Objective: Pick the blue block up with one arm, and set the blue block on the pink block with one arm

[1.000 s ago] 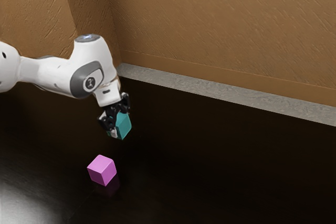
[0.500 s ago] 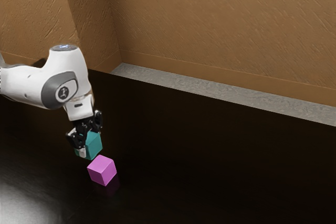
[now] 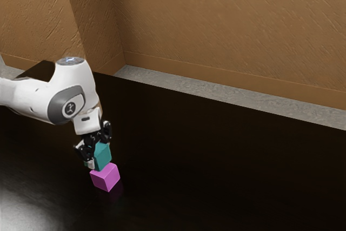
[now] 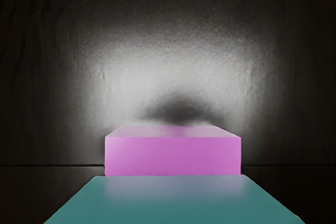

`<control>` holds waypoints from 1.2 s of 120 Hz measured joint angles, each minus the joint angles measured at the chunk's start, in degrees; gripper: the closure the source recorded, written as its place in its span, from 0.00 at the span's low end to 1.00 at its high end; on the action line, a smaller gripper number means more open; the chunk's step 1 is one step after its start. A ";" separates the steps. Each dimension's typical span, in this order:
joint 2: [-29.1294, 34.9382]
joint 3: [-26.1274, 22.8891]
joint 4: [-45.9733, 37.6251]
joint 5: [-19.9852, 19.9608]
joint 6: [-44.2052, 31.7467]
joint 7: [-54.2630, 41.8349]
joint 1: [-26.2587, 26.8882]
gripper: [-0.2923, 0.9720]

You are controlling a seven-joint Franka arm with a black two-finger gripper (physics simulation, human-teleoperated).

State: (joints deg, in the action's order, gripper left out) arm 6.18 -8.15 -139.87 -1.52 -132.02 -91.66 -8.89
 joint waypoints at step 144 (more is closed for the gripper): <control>2.36 2.75 44.09 1.88 41.34 38.18 1.83 0.23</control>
State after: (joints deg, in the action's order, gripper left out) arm 8.54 -5.39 -95.78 0.37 -90.68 -53.48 -7.06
